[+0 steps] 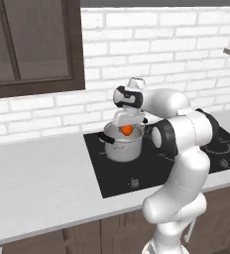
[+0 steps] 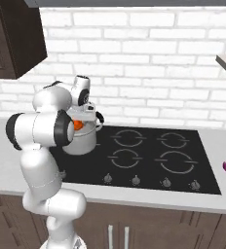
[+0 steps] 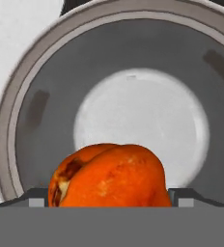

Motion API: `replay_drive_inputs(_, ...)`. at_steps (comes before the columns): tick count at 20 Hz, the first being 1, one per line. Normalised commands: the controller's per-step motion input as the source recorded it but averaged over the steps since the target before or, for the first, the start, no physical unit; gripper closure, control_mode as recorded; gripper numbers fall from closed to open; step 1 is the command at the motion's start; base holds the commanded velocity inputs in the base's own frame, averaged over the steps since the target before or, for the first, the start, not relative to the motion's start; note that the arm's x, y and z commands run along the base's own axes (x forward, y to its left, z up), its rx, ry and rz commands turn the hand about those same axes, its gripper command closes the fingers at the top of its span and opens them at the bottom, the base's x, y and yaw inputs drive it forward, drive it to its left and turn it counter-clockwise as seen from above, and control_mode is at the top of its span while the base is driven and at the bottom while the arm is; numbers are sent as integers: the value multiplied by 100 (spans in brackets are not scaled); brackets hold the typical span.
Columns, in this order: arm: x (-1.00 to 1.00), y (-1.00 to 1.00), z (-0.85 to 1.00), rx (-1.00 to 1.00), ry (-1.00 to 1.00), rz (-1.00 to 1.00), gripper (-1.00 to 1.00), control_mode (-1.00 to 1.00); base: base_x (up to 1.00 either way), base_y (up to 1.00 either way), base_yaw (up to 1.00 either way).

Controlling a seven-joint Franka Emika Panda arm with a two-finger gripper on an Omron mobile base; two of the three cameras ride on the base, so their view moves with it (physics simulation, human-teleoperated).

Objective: Put the squash and onion in the pot. Retrieve the spatula and lightly stir the vegetables in the pot.

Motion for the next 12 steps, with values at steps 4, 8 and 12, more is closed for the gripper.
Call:
replay_drive_inputs(4, 30, 0, -44, -7, 0, -1, 100, -100, 0, 0, 0)
replay_drive_inputs(8, 17, 0, -35, -7, 0, 0, 100, -100, 0, 0, 0)
replay_drive_inputs(12, 10, 0, -6, 0, 1, 0, 100, -100, 0, 0, 0)
